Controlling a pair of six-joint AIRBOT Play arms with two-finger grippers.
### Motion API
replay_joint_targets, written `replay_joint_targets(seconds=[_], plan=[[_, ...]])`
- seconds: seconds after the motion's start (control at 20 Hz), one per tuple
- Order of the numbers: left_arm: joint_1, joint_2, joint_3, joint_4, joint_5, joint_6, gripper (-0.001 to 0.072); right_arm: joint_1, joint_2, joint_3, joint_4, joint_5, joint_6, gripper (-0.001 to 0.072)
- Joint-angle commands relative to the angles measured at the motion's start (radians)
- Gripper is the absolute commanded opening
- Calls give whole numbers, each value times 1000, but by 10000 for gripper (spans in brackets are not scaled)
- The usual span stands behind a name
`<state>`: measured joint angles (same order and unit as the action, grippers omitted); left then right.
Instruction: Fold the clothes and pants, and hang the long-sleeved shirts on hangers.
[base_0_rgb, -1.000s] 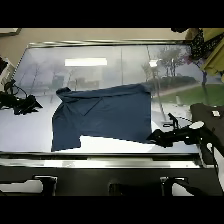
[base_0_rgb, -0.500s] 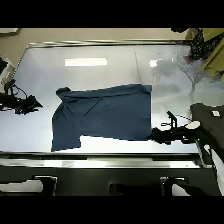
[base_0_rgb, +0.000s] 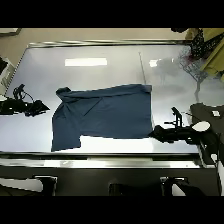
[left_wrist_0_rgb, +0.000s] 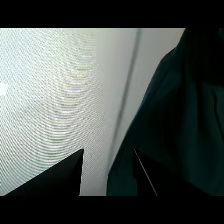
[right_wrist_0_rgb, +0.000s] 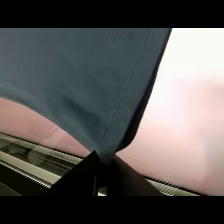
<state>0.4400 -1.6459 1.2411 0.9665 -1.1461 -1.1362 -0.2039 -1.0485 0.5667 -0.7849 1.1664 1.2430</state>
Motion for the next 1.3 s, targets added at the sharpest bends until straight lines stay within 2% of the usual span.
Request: replay_joint_targets(seconds=[0.0, 0.3, 0.8, 1.15, 1.2, 1.25], plan=[[21, -17, -32, -19, -34, 57, 364, 1, 18, 0, 0, 11, 26, 34], [23, -18, -60, -112, -58, 117, 365, 1, 18, 0, 0, 8, 30, 34], [23, -18, -114, -111, -76, 129, 364, 1, 18, 0, 0, -8, 30, 34], [-8, -35, -119, -111, -31, 134, 362, 1, 18, 0, 0, -17, 34, 34], [-17, -42, -119, -111, -27, 134, 345, 1, 18, 0, 0, -17, 35, 34], [-24, -44, -119, -111, -23, 134, 230, 1, 18, 0, 0, -16, 37, 34]])
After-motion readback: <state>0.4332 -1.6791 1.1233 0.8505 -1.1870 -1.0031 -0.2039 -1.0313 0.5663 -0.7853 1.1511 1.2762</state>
